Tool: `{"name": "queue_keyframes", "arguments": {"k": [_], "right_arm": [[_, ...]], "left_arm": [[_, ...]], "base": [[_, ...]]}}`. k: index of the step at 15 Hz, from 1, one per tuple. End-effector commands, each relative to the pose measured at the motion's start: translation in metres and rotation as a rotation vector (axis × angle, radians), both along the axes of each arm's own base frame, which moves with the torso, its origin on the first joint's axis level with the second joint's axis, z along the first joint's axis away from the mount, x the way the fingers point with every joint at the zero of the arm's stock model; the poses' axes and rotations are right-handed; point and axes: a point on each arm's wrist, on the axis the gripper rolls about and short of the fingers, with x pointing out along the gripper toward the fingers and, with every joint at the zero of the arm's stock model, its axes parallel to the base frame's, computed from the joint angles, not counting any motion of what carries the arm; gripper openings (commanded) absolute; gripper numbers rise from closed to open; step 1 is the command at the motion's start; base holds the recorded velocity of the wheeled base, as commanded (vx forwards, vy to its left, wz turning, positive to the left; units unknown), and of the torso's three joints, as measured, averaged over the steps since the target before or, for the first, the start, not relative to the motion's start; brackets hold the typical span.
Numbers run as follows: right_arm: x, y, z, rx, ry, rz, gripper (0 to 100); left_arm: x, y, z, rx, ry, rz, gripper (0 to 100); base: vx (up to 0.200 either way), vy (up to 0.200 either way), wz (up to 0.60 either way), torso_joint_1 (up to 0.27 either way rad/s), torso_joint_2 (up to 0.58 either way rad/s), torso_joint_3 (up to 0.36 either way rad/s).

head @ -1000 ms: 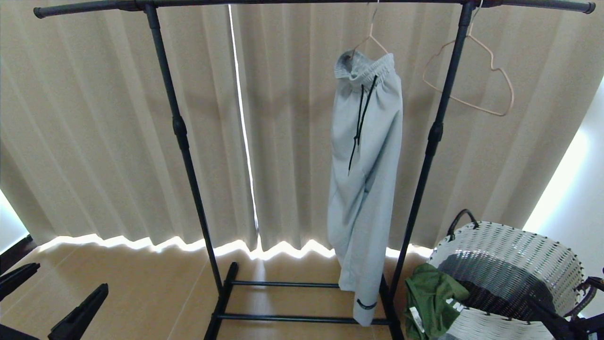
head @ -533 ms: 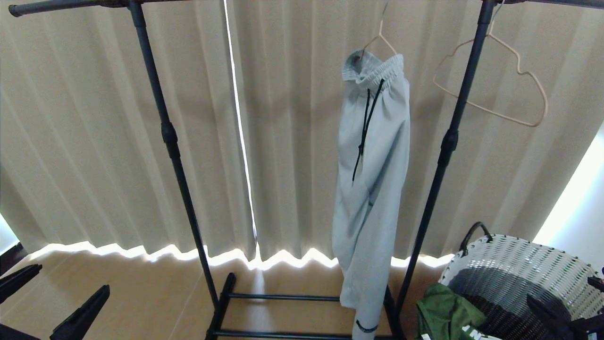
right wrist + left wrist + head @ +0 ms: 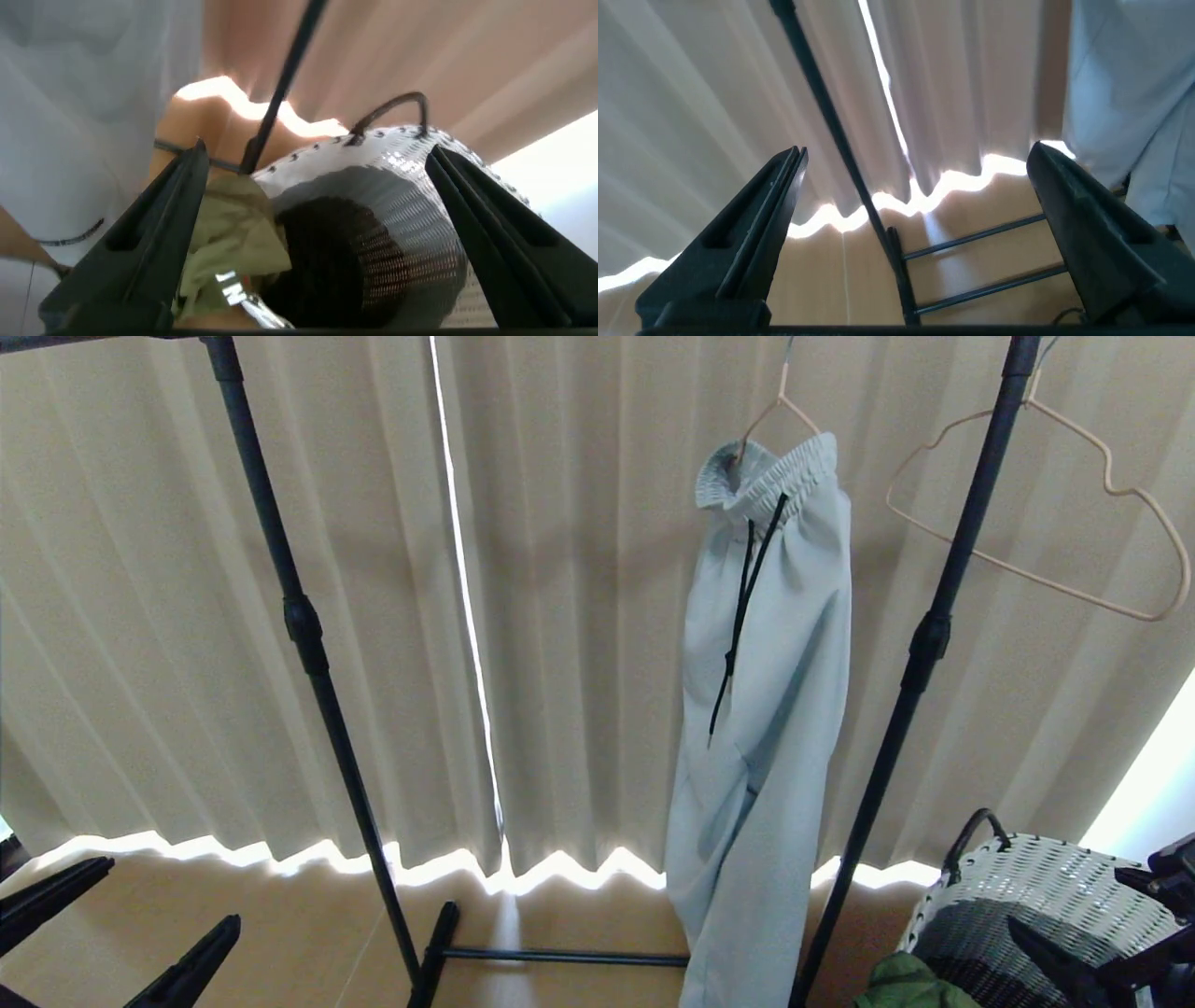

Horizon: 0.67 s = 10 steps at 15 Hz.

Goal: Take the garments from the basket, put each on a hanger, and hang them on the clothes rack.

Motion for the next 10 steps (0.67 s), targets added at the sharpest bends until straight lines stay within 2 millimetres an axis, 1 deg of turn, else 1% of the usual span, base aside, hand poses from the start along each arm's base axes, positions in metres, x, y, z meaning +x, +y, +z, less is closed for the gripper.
{"name": "queue_keyframes", "arguments": {"k": [1, 2, 3, 4, 5, 6, 7, 8, 9, 10], "right_arm": [[0.025, 0.006, -0.009, -0.111, 0.147, 0.095, 100], [0.033, 0.010, -0.011, -0.141, 0.207, 0.126, 100], [0.038, 0.013, -0.012, -0.152, 0.244, 0.140, 100], [0.049, 0.023, -0.012, -0.189, 0.327, 0.175, 100], [0.054, 0.028, -0.014, -0.207, 0.370, 0.191, 100], [0.066, 0.039, -0.017, -0.234, 0.446, 0.231, 100], [0.073, 0.044, -0.020, -0.250, 0.483, 0.244, 100], [0.079, 0.048, -0.025, -0.270, 0.518, 0.246, 100], [0.079, 0.048, -0.025, -0.270, 0.518, 0.246, 100], [0.087, 0.059, -0.044, -0.309, 0.603, 0.254, 100]], "left_arm": [[-0.002, 0.000, 0.001, 0.000, -0.013, -0.005, 100], [-0.002, 0.000, 0.001, 0.000, -0.011, -0.005, 100], [-0.002, 0.000, 0.001, 0.000, -0.011, -0.005, 100], [-0.002, 0.000, 0.001, 0.000, -0.013, -0.005, 100], [-0.002, 0.000, 0.001, 0.000, -0.016, -0.005, 100], [-0.002, 0.000, 0.001, 0.000, -0.016, -0.005, 100], [-0.003, 0.000, 0.001, -0.002, -0.018, -0.005, 100], [-0.003, 0.000, 0.001, -0.002, -0.020, -0.005, 100], [-0.003, 0.000, 0.001, -0.002, -0.020, -0.005, 100], [-0.003, 0.000, 0.002, -0.002, -0.025, -0.005, 100]], "base": [[0.000, 0.000, 0.00, 0.000, 0.00, 0.000], [0.000, 0.000, 0.00, 0.000, 0.00, 0.000], [0.000, 0.000, 0.00, 0.000, 0.00, 0.000], [0.000, 0.000, 0.00, 0.000, 0.00, 0.000], [0.000, 0.000, 0.00, 0.000, 0.00, 0.000], [0.000, 0.000, 0.00, 0.000, 0.00, 0.000], [0.000, 0.000, 0.00, 0.000, 0.00, 0.000], [0.000, 0.000, 0.00, 0.000, 0.00, 0.000], [0.000, 0.000, 0.00, 0.000, 0.00, 0.000], [0.000, 0.000, 0.00, 0.000, 0.00, 0.000]]}}
